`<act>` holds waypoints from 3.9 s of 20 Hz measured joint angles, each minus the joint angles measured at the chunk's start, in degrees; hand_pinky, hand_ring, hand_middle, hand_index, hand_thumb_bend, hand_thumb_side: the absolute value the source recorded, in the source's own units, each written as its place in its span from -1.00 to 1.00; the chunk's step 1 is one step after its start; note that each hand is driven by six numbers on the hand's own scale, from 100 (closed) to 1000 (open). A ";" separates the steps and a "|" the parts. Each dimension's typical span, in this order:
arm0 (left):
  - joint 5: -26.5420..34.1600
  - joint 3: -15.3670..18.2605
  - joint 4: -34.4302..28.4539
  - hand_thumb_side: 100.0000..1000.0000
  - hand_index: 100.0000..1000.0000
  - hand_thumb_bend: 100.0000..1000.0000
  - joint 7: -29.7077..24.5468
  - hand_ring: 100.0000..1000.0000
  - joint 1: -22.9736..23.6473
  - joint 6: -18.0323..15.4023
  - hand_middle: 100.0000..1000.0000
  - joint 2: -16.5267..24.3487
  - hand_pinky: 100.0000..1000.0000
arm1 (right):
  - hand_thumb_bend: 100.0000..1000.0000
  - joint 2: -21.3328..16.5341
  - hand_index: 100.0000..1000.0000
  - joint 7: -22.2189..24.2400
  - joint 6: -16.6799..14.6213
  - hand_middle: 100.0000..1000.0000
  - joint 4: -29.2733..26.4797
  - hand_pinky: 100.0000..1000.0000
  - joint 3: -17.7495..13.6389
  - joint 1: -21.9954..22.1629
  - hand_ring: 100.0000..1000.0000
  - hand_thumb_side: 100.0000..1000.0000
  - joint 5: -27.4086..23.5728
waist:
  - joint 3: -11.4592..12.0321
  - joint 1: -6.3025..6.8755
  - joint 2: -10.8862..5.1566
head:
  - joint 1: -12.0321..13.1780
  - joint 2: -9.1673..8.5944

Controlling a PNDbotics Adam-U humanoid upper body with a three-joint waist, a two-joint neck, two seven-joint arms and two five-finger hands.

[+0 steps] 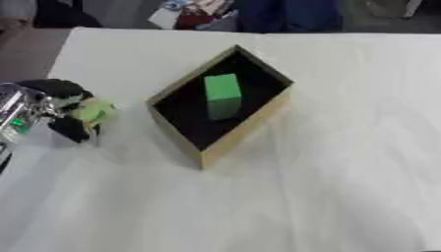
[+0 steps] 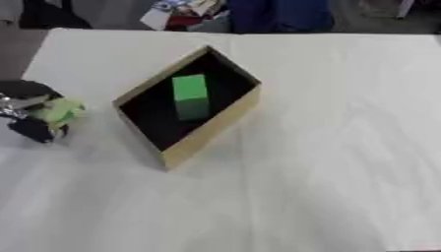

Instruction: Pick up objects on the table and place them in the box.

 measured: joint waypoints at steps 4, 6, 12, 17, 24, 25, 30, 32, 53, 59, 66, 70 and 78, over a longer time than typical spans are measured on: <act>-1.81 -0.04 -0.47 -0.34 0.51 -1.00 1.61 0.53 0.00 0.40 0.39 0.00 0.51 | -0.27 0.26 0.81 -0.04 0.03 0.17 0.00 0.90 -0.02 0.00 0.91 0.96 -0.03 | 0.00 0.01 0.00 | -0.02 -0.02; -3.01 -0.07 -0.86 -0.33 0.46 -1.00 2.89 0.48 0.00 0.74 0.34 0.00 0.44 | -0.26 0.37 0.81 -0.10 0.08 0.17 0.00 0.90 -0.02 0.00 0.91 0.96 -0.04 | 0.00 0.01 -0.01 | -0.03 -0.02; -6.08 -0.18 -3.88 -0.22 0.38 -1.00 7.29 0.40 -0.90 2.69 0.26 0.00 0.37 | -0.26 0.40 0.81 -0.23 0.21 0.17 0.00 0.90 -0.03 0.04 0.91 0.96 -0.07 | 0.00 0.06 -0.06 | -0.07 -0.02; -7.49 -0.42 -8.75 -0.15 0.37 -1.00 9.10 0.39 -4.46 2.94 0.25 0.01 0.38 | -0.25 0.40 0.81 -0.29 0.26 0.17 0.00 0.90 -0.18 0.22 0.91 0.95 -0.07 | 0.06 0.23 -0.31 | -0.22 0.05; -6.38 -2.36 -17.27 -0.06 0.39 -1.00 8.15 0.37 -11.58 1.58 0.25 -3.15 0.40 | -0.26 0.40 0.81 -0.54 0.37 0.17 0.00 0.90 -0.33 0.57 0.91 0.94 -0.09 | 0.34 0.48 -0.88 | -0.64 0.51; -5.77 -2.70 -18.18 -0.05 0.39 -1.00 8.13 0.38 -12.53 1.61 0.25 -4.25 0.40 | -0.26 0.40 0.81 -0.57 0.39 0.17 0.00 0.90 -0.33 0.57 0.91 0.95 -0.09 | 0.34 0.48 -0.91 | -0.68 0.58; -2.52 -4.92 -19.83 -0.04 0.40 -1.00 8.09 0.36 -15.77 2.02 0.25 -9.71 0.41 | -0.26 0.40 0.81 -0.58 0.40 0.17 0.00 0.90 -0.33 0.58 0.92 0.96 -0.10 | 0.27 0.51 -0.98 | -0.66 0.92; -1.40 -5.96 -19.53 -0.04 0.40 -1.00 8.23 0.36 -16.43 2.17 0.26 -11.62 0.41 | -0.26 0.40 0.81 -0.58 0.43 0.17 0.00 0.90 -0.33 0.58 0.92 0.96 -0.10 | 0.21 0.54 -0.98 | -0.60 1.06; -4.86 -11.64 -0.74 -0.01 0.47 -0.92 12.72 0.48 -17.90 1.60 0.40 -20.75 0.50 | -0.26 0.91 0.81 -0.35 0.72 0.16 0.00 0.90 -0.32 0.49 0.92 0.98 -0.50 | -0.09 0.76 -0.94 | -0.47 1.09; -9.23 -11.64 1.35 0.26 0.81 -0.11 12.36 0.85 -17.50 0.18 0.69 -20.76 0.75 | -0.26 0.92 0.81 -0.31 0.79 0.16 0.00 0.90 -0.33 0.50 0.92 0.99 -0.53 | -0.09 0.74 -0.94 | -0.51 1.09; -13.52 -11.58 1.75 0.61 0.95 0.85 9.06 1.00 -17.00 -1.82 0.78 -20.75 0.92 | -0.26 0.92 0.81 -0.52 1.01 0.16 0.00 0.90 -0.35 0.53 0.92 0.99 -0.66 | -0.09 0.72 -0.94 | -0.75 1.11; -16.01 -11.20 1.58 0.67 0.95 0.96 6.92 1.00 -16.99 -2.55 0.77 -20.72 0.92 | -0.26 0.92 0.81 -0.56 1.04 0.16 0.00 0.90 -0.36 0.54 0.92 0.99 -0.83 | -0.10 0.72 -0.95 | -0.77 1.11; -16.86 -9.11 -2.87 0.87 0.91 0.92 6.19 0.97 -16.55 -1.91 0.73 -20.66 0.89 | -0.26 0.93 0.81 -0.80 1.26 0.15 0.00 0.90 -0.59 0.63 0.92 0.99 -0.99 | -0.12 0.73 -0.96 | -0.89 1.37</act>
